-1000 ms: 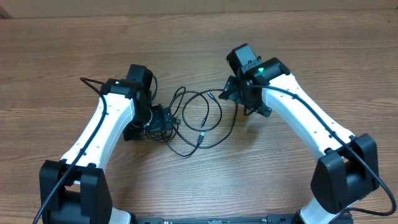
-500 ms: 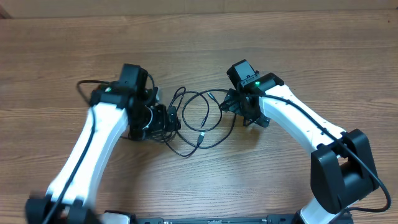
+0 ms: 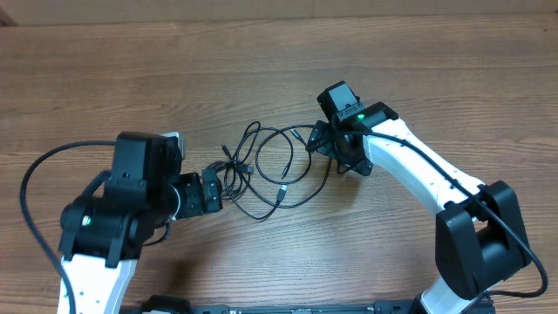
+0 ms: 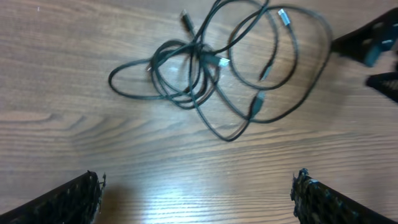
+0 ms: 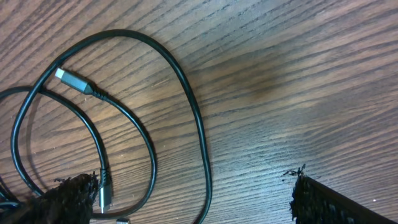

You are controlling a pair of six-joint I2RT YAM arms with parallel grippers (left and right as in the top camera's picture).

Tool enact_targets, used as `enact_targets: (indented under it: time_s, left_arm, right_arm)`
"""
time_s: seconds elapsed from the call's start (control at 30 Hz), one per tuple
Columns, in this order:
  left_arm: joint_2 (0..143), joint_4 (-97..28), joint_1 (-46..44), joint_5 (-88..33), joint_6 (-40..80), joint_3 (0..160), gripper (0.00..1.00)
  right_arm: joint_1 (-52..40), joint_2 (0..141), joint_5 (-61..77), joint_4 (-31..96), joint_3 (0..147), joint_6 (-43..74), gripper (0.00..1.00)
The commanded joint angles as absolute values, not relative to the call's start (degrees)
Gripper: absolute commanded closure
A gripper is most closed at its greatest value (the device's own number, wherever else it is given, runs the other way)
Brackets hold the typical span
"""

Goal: Untangle cables

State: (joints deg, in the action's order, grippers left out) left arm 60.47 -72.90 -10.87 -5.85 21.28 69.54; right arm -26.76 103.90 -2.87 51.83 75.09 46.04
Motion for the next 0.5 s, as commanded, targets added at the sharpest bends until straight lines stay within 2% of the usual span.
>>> enact_targets:
  time_s: [0.0,0.33,0.4,0.47]
  left_arm:
    - [63.6,-73.3,-11.0,-4.0,22.3,69.5,0.01]
    - [72.8,-75.1,-11.0,-4.1,22.3,69.5,0.00]
    - [74.3,-75.5,-11.0,-4.1,22.3,69.5,0.01]
    - [75.5,-76.5,-11.0,-4.6,22.3,69.5,0.01]
  right_arm:
    - [-27.0,103.7,-2.2,51.9,74.7,46.0,0.00]
    - [-27.0,103.7,-1.6,53.6,74.6,46.0,0.00]
    - [-27.0,103.7,-1.6,53.5,74.6,46.0,0.10]
    - [-27.0,103.7,-1.6,53.1,74.5,46.0,0.15]
